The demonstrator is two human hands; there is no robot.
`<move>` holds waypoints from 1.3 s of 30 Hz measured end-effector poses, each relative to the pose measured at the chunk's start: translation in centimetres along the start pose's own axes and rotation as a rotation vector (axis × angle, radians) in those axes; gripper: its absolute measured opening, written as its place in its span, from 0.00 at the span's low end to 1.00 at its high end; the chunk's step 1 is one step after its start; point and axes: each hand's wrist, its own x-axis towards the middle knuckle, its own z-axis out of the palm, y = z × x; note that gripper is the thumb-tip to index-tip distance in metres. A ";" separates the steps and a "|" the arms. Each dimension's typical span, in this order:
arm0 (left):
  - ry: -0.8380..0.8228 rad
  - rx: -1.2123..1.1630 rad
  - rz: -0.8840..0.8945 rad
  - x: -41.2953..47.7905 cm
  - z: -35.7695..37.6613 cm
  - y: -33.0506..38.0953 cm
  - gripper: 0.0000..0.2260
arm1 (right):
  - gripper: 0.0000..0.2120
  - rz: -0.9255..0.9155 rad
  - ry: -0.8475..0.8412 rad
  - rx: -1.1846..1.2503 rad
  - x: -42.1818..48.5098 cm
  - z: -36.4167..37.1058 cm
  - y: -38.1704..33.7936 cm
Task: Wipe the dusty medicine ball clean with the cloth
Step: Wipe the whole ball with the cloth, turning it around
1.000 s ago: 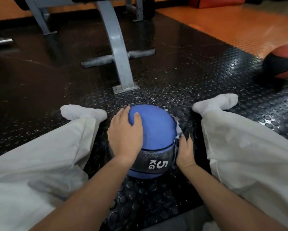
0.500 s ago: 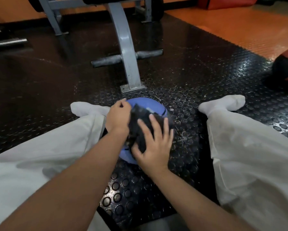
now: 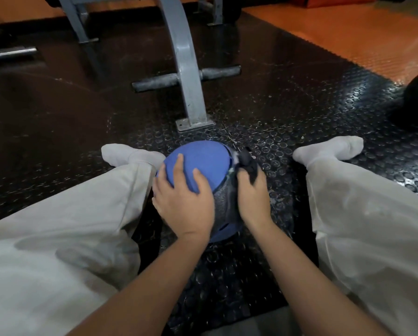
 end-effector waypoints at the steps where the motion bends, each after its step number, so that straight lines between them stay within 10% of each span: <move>1: -0.007 0.032 0.062 -0.4 0.3 -0.1 0.23 | 0.23 -0.140 -0.003 -0.147 -0.4 0.1 -0.7; 5: -0.055 0.125 0.238 -1.1 0.6 -0.6 0.21 | 0.25 -0.305 -0.073 -0.383 0.3 -0.3 -2.7; 10: -0.064 0.202 0.488 -3.7 1.2 -0.1 0.21 | 0.12 -0.084 -0.149 -0.397 2.7 -2.2 -4.1; 24: -0.156 -0.268 1.003 -3.0 -0.3 -9.5 0.16 | 0.17 0.456 -0.262 0.154 4.3 -6.4 0.2; 28: -0.196 -0.555 0.579 -2.1 -1.4 -10.5 0.11 | 0.22 0.465 -0.359 0.176 3.5 -4.6 0.4; 35: -0.390 -0.920 -0.819 1.4 -3.2 -6.9 0.16 | 0.30 0.394 -0.279 -0.016 2.9 -3.0 1.0; 39: -0.552 -0.977 -1.008 1.0 -3.4 -9.3 0.29 | 0.40 0.438 -0.255 -0.145 3.7 -3.1 1.5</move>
